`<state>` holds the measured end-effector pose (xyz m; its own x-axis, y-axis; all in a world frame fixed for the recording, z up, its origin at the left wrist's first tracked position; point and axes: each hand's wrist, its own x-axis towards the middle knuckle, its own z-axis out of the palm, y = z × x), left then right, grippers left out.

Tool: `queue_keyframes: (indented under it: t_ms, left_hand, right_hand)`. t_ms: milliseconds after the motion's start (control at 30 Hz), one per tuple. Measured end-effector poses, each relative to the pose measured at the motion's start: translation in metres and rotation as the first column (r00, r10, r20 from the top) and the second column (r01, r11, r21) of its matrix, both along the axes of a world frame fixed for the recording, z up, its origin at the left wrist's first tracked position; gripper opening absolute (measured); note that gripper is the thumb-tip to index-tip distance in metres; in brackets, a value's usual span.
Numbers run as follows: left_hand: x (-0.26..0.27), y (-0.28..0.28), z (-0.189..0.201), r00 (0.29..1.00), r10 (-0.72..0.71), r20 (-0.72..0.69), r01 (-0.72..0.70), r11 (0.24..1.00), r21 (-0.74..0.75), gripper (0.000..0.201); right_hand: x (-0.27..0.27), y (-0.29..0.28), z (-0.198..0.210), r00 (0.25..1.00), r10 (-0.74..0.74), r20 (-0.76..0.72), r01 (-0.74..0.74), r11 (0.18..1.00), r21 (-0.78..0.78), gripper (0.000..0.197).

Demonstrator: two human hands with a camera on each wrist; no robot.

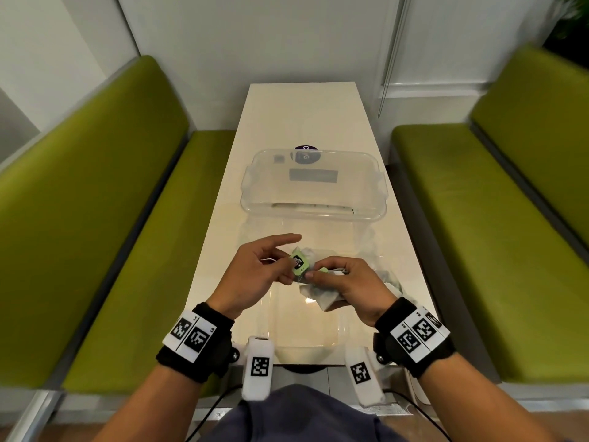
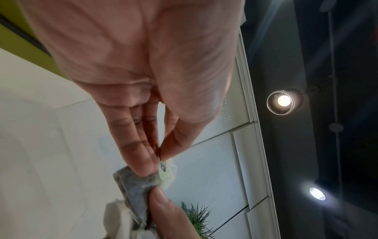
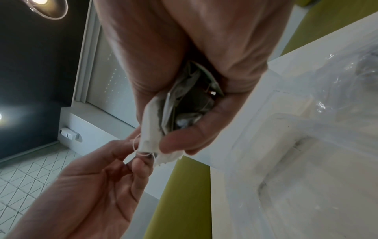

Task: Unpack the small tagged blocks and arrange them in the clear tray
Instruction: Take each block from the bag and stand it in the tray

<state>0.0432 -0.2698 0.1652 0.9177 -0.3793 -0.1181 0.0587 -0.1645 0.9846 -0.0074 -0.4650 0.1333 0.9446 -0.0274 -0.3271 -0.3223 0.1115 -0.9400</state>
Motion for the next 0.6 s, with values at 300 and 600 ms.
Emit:
queue_keyframes:
  t_ms: [300,600]
  left_hand:
    - [-0.0035,-0.0053,0.0018,0.999,0.029,-0.036,-0.032,0.996,-0.078,0.025]
    - [-0.0036,-0.0035,0.006,0.999,-0.032,0.029,0.031,0.999,0.01,0.025]
  right_hand:
    - [-0.0022,0.0013,0.0014,0.999,-0.003,-0.04,0.005,0.998,0.059,0.018]
    - [-0.0039,-0.0067,0.0052,0.999,-0.004,-0.054,0.006,0.999,0.04,0.021]
